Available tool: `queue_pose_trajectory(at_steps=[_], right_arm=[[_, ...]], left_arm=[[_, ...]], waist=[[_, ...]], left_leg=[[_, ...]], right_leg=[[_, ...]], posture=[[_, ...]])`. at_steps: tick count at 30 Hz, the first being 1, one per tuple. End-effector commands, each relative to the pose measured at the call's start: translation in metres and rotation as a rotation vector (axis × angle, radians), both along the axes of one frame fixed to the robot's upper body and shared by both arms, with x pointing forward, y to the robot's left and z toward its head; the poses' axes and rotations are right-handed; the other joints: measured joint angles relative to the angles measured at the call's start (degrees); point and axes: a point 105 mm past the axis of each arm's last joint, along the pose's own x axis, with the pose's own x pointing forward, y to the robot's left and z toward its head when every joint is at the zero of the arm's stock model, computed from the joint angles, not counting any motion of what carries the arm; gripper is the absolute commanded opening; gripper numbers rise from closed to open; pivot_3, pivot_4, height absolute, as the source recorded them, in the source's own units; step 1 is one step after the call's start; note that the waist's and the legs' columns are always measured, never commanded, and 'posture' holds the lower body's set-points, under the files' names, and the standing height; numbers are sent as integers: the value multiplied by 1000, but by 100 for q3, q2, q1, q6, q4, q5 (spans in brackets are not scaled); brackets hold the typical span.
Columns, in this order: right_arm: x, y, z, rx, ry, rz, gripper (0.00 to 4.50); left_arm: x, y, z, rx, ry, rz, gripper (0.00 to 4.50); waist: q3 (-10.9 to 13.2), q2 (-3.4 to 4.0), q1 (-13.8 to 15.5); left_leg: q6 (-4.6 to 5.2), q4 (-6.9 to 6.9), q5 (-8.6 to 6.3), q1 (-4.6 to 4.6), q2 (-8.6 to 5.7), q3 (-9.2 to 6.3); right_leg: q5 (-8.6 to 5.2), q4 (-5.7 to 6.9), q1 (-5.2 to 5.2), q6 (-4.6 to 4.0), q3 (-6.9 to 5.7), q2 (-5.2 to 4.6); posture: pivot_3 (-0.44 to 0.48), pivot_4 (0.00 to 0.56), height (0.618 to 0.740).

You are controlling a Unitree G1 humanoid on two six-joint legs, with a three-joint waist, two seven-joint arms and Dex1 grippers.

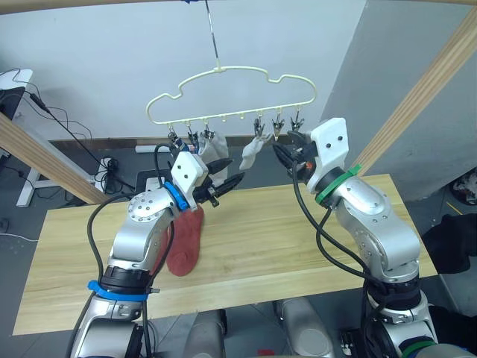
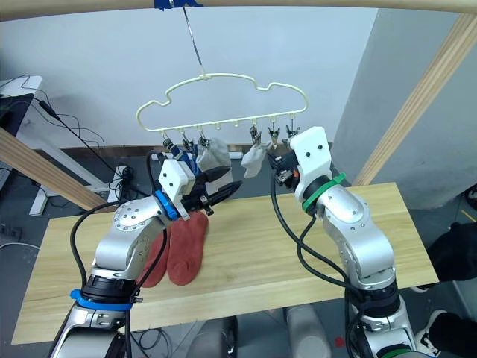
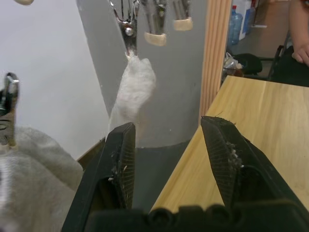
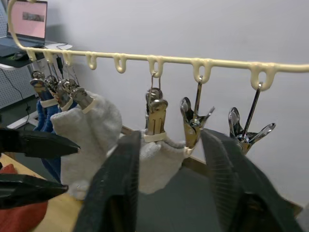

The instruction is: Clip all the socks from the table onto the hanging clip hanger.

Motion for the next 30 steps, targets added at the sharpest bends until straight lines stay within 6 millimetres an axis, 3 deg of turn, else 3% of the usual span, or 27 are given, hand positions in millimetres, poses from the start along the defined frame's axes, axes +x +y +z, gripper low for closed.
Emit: queue_pose_trajectory(at_steps=[1,17,30], right_arm=[[1,-2,14,19,-60,-24,1488],[27,4,13,2,-12,-58,1488],[38,23,18,-27,-21,7,1488]], left_arm=[[-4,-1,19,-20,-64,-7,2358],[-7,-2,27,-13,-80,-10,2358],[-8,-2,25,-2,-82,-2,2358]], waist=[[0,0,1],[0,0,1],[0,0,2]], left_leg=[[0,0,0,0,0,0],[0,-1,0,0,-1,1],[0,-1,0,0,0,0]], right_leg=[[0,0,0,0,0,0],[0,0,-1,0,1,0],[0,1,-2,-1,1,-1]], posture=[[-223,289,740],[-221,289,740],[-206,280,740]])
